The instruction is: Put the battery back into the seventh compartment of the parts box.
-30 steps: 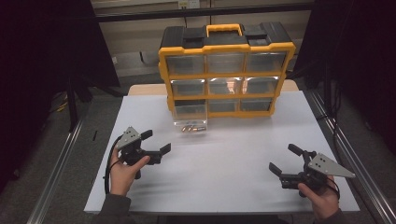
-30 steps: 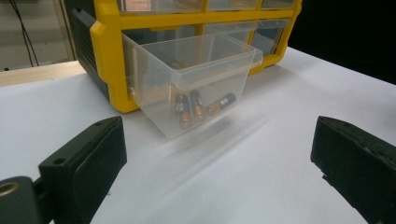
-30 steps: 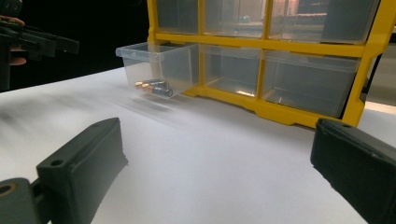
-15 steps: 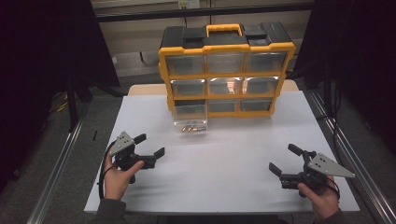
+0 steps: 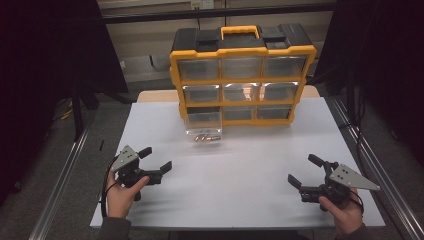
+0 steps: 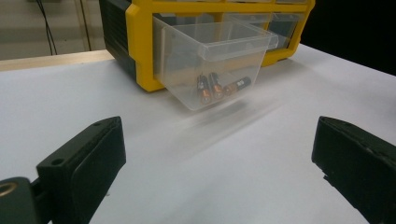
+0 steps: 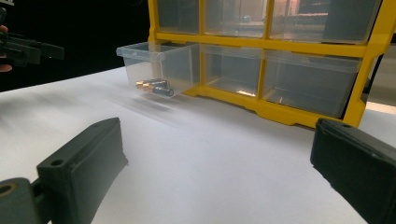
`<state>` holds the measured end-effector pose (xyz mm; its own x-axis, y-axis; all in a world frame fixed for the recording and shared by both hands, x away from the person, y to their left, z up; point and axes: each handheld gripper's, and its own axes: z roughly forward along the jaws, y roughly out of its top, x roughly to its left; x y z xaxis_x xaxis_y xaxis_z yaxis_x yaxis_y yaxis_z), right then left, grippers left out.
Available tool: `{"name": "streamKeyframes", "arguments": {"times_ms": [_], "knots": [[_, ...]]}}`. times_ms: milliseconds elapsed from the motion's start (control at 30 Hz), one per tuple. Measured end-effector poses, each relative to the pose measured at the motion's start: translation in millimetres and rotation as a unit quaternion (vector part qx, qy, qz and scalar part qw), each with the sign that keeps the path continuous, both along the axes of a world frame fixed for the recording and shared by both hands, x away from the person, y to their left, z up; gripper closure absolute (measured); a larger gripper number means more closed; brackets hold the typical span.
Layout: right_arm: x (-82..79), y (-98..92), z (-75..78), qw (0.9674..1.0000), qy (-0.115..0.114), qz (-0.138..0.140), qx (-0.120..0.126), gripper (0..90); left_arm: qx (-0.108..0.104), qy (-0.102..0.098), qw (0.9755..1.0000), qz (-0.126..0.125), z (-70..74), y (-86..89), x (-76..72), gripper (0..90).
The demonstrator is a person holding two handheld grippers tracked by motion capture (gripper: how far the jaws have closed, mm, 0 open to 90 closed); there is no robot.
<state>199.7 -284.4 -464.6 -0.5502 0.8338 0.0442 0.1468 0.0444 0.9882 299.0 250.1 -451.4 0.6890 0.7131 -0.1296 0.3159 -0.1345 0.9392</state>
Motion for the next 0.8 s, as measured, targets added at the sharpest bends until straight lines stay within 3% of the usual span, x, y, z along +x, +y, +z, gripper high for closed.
{"name": "streamKeyframes", "arguments": {"times_ms": [300, 800], "knots": [[0.5, -0.8, 0.0, 1.0, 0.0, 0.003, -0.002, 2.4, 0.008, -0.005, 0.9999, 0.009, -1.6, 2.6, -7.4, 2.9], [1.5, 0.1, -0.4, 1.0, -0.001, 0.002, -0.006, 2.4, 0.004, -0.008, 0.9997, 0.021, -6.1, 7.2, -13.8, 2.9]]}}
